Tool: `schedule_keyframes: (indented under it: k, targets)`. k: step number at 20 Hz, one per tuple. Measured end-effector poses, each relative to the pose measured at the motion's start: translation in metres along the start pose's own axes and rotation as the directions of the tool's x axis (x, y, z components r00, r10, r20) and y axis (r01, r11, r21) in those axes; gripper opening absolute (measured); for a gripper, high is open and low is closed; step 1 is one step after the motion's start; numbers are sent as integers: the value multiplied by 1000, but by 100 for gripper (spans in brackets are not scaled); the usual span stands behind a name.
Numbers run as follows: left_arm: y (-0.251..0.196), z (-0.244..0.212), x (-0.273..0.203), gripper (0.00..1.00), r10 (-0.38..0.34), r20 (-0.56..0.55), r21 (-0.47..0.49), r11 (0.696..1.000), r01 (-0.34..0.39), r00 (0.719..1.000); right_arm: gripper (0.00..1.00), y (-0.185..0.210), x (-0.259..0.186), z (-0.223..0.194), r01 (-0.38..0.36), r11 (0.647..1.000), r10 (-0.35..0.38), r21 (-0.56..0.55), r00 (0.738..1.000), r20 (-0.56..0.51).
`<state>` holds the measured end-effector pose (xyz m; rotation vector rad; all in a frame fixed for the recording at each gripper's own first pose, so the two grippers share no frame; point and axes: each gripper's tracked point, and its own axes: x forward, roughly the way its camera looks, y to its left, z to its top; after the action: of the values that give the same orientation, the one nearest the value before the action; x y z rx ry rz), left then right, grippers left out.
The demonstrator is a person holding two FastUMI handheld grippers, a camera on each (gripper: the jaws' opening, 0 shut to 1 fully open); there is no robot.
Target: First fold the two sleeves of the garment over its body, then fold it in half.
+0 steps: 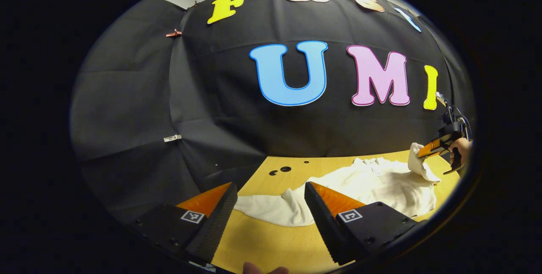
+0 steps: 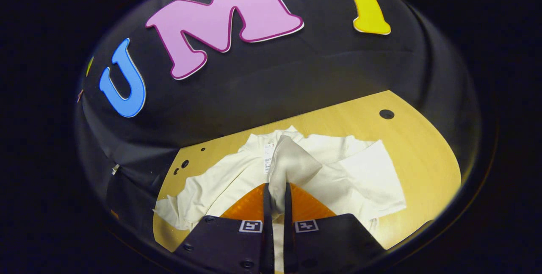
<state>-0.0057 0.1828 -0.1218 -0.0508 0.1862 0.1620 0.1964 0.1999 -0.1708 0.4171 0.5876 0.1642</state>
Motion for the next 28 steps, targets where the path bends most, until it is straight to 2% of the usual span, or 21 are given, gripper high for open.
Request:
schedule_keyframes:
  k: [4,9,16,23,26,27,28]
  targets:
    - [17,-10,3,98,15,-19,1,1000,-15,1000,13,11,18,-26,6,1000,-7,-14,1000,-23]
    - [26,-21,3,99,32,-38,27,999,-31,999,13,18,45,-52,-23,999,21,-38,998,-58]
    - [16,-25,7,99,28,-53,44,999,-26,998,13,21,83,-101,-51,996,41,-69,990,-132]
    - [9,-40,10,99,30,-89,53,998,-25,996,13,17,103,-127,-63,993,46,-101,986,-159]
    - [8,-38,10,98,30,-87,55,998,-25,996,21,21,104,-127,-75,993,61,-89,986,-157]
    - [6,-37,9,98,29,-86,55,998,-25,996,31,19,104,-125,-64,993,49,-96,987,-150]
    - [5,-37,9,98,30,-85,55,998,-25,996,33,18,102,-125,-58,993,43,-103,988,-145]
